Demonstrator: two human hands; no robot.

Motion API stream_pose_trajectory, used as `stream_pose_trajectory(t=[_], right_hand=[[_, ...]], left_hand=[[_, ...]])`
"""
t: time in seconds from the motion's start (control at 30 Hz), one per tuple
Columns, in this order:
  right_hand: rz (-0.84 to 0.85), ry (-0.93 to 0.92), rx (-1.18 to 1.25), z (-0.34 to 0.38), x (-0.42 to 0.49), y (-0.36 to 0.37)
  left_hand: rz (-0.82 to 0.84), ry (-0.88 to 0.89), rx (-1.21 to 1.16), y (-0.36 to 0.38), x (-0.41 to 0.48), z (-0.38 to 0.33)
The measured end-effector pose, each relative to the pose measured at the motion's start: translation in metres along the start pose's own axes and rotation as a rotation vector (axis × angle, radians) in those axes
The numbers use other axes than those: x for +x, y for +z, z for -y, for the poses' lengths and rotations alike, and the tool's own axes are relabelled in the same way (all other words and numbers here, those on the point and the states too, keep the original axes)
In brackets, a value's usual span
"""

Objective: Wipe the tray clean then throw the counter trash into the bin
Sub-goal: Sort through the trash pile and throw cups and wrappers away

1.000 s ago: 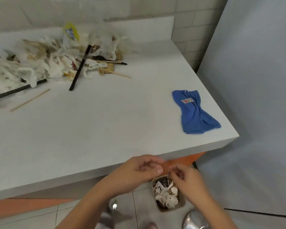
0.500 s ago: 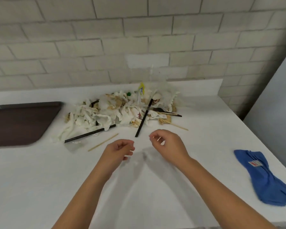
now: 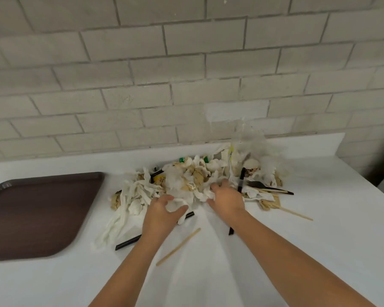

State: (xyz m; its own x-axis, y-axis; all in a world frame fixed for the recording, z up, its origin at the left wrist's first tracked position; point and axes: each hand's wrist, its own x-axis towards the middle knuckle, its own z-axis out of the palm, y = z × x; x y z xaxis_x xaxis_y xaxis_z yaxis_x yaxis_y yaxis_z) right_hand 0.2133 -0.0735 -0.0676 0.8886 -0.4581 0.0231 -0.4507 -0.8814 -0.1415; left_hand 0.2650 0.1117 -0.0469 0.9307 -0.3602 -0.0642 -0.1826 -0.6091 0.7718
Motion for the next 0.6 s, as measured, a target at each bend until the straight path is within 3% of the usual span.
stream_pose_trajectory(t=[0.23,0.47,0.6], right_hand=[[-0.158,0.06,0.279,-0.002,0.004,-0.022],[-0.363,0.142,0.885,-0.006,-0.027,-0.046],[-0.359,0.219,1.166,-0.007,-0.038,-0.047]], left_hand=[[-0.045,0.09,0.325,0.03,0.04,0.006],[-0.162,0.137,0.135,0.023,0.049,0.011],[-0.178,0.135,0.031,0.006,0.052,0.005]])
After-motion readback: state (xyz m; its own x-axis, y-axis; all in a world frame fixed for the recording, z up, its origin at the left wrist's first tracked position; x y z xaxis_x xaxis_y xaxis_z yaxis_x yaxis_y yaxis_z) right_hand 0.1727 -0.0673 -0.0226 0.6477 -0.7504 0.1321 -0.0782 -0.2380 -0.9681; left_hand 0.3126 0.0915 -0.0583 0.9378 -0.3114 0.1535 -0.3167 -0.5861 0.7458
